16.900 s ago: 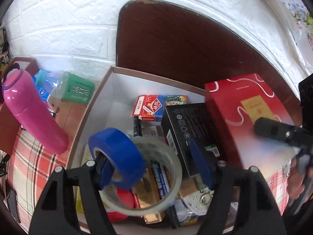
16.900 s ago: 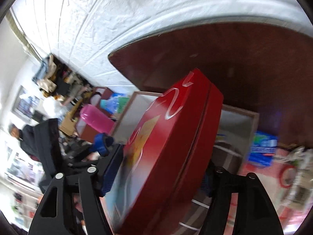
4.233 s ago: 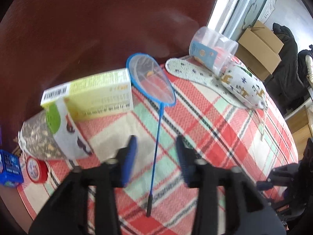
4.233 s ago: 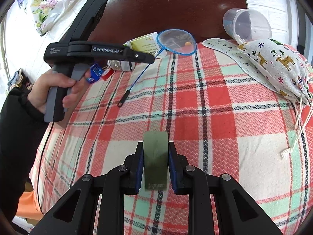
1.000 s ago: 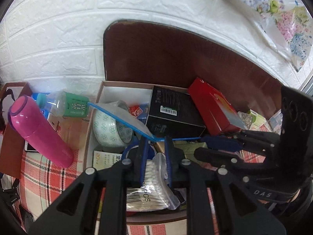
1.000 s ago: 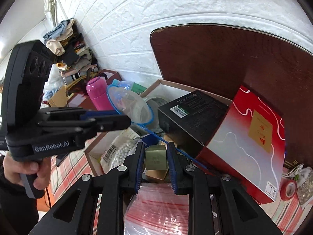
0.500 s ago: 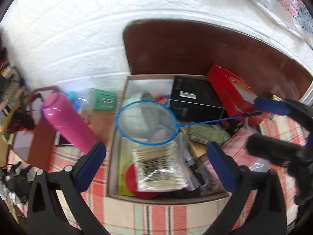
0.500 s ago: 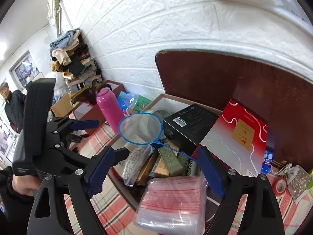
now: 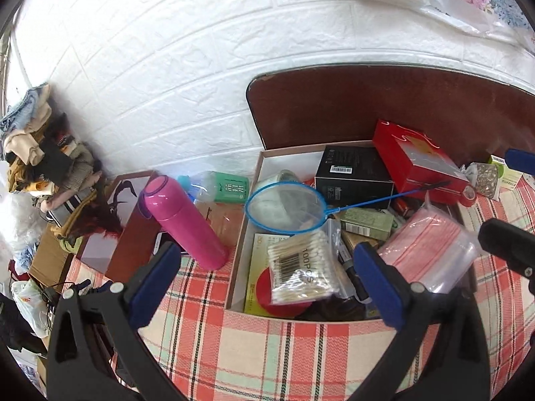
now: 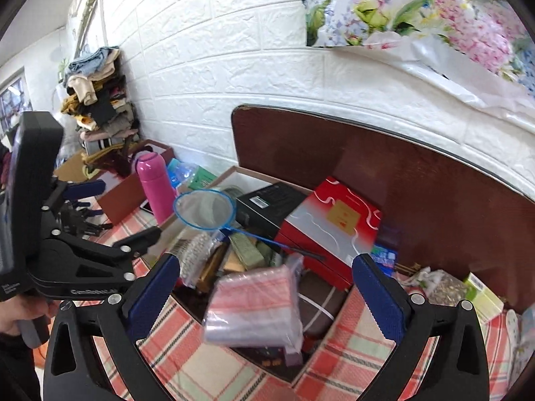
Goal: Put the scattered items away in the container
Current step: 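Withdraw both open grippers above the cardboard box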
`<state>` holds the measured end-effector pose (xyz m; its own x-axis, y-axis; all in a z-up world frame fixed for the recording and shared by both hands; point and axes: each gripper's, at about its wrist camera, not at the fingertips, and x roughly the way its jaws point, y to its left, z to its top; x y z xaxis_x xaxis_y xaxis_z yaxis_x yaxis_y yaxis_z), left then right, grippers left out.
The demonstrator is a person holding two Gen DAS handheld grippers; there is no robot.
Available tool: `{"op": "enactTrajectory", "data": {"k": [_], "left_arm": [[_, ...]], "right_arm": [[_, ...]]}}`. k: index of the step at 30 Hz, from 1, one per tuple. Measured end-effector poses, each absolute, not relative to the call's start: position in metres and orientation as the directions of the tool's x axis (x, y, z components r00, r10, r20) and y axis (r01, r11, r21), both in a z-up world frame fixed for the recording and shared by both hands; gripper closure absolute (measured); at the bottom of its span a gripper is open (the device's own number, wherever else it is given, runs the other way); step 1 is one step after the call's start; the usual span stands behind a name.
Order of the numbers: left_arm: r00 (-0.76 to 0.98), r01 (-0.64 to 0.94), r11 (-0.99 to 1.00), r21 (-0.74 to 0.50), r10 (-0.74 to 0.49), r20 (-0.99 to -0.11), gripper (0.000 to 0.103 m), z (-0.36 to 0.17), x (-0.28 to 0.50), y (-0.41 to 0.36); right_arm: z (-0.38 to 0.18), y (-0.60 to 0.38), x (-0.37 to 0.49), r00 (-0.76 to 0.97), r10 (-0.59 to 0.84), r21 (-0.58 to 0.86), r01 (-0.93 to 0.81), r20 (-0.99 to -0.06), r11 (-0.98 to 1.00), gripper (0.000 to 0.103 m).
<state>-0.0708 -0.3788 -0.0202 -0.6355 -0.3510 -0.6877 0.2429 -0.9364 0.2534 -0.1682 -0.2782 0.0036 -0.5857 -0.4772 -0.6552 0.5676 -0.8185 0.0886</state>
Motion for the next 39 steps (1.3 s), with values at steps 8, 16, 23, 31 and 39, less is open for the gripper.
{"op": "enactTrajectory", "data": {"k": [8,16,23,31,39], "left_arm": [[-0.638,0.257,-0.940,0.223,-0.338,-0.692,0.000,-0.021,-0.051,-0.369],[-0.629,0.264,-0.940,0.216,-0.337,-0.700,0.000,-0.028,-0.042,-0.363],[-0.630,0.262,-0.942,0.212,-0.333,-0.702,0.000,-0.029,-0.038,-0.359],[-0.633,0.254,-0.944,0.210,-0.326,-0.702,0.000,-0.030,-0.042,-0.358],[-0.645,0.240,-0.943,0.232,-0.333,-0.688,0.000,-0.032,-0.045,-0.355]], "right_arm": [[0.007,-0.266,-0.152,-0.599,-0.453,0.078,0.545,-0.660,-0.835,0.000],[0.004,-0.257,-0.143,-0.605,-0.426,0.065,0.525,-0.672,-0.849,0.000],[0.000,-0.254,-0.140,-0.596,-0.420,0.073,0.517,-0.685,-0.853,0.000],[-0.003,-0.254,-0.140,-0.594,-0.415,0.069,0.516,-0.689,-0.854,0.000],[-0.007,-0.252,-0.145,-0.590,-0.413,0.073,0.513,-0.694,-0.855,0.000]]}}
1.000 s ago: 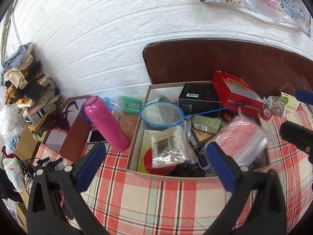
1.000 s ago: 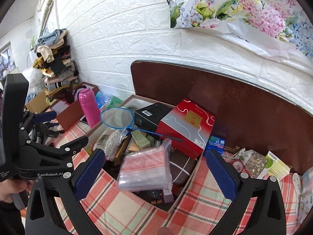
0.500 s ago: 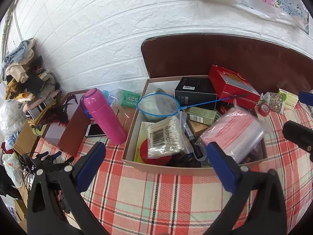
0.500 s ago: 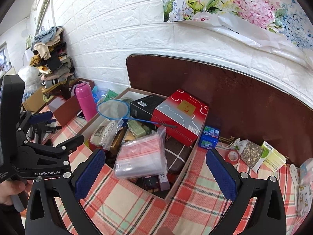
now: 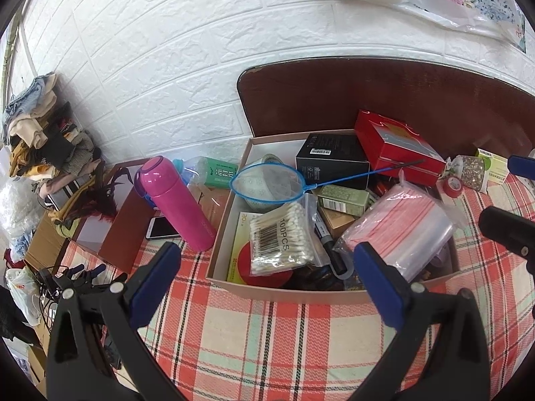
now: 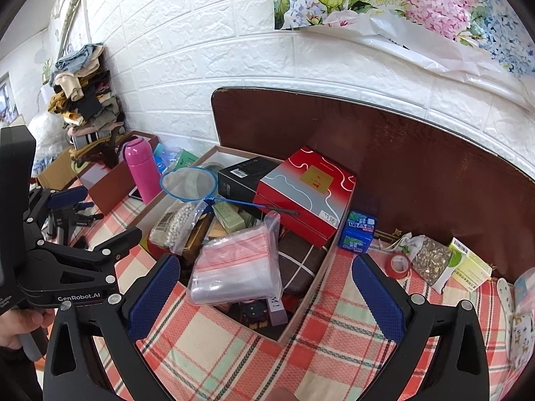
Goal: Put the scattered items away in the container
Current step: 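Withdraw both open grippers above the cardboard box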
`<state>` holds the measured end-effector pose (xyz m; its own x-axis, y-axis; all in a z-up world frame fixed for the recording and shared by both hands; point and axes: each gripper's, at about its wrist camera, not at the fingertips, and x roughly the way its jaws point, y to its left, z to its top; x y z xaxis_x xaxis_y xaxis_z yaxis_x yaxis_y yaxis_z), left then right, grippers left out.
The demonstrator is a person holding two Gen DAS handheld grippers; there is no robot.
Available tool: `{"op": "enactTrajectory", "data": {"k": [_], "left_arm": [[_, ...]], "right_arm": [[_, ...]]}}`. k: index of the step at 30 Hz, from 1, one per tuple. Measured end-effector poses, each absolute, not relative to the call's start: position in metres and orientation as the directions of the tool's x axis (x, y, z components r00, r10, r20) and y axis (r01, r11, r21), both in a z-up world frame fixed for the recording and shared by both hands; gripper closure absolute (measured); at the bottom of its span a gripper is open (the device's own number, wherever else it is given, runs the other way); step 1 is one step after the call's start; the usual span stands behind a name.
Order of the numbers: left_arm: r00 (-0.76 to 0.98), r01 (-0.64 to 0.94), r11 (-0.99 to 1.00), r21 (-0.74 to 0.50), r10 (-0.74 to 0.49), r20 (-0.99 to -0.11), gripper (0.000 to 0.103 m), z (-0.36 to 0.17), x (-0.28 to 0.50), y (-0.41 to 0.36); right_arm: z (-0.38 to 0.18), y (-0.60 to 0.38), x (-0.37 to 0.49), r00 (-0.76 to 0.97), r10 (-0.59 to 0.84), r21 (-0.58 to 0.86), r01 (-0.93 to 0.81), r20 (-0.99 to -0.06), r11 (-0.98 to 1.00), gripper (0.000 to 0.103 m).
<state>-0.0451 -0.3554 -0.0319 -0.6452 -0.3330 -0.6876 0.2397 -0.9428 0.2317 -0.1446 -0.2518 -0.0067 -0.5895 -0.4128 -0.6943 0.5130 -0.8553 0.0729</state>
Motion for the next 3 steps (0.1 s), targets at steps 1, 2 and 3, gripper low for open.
{"op": "enactTrajectory", "data": {"k": [1,2,3], "left_arm": [[-0.649,0.233,-0.945,0.228,-0.326,-0.688,0.000,-0.0317,-0.0451,-0.3550],[-0.651,0.229,-0.947,0.225,-0.321,-0.688,0.000,-0.0315,-0.0452,-0.3545],[-0.653,0.225,-0.949,0.219,-0.314,-0.690,0.000,-0.0313,-0.0456,-0.3544]], "right_arm": [[-0.0073,-0.2520,-0.1450,-0.589,-0.412,0.072,0.514,-0.695,-0.855,0.000],[-0.0076,-0.2522,-0.1453,-0.589,-0.413,0.072,0.514,-0.695,-0.855,0.000],[-0.0077,-0.2524,-0.1461,-0.588,-0.413,0.073,0.515,-0.695,-0.854,0.000]]}}
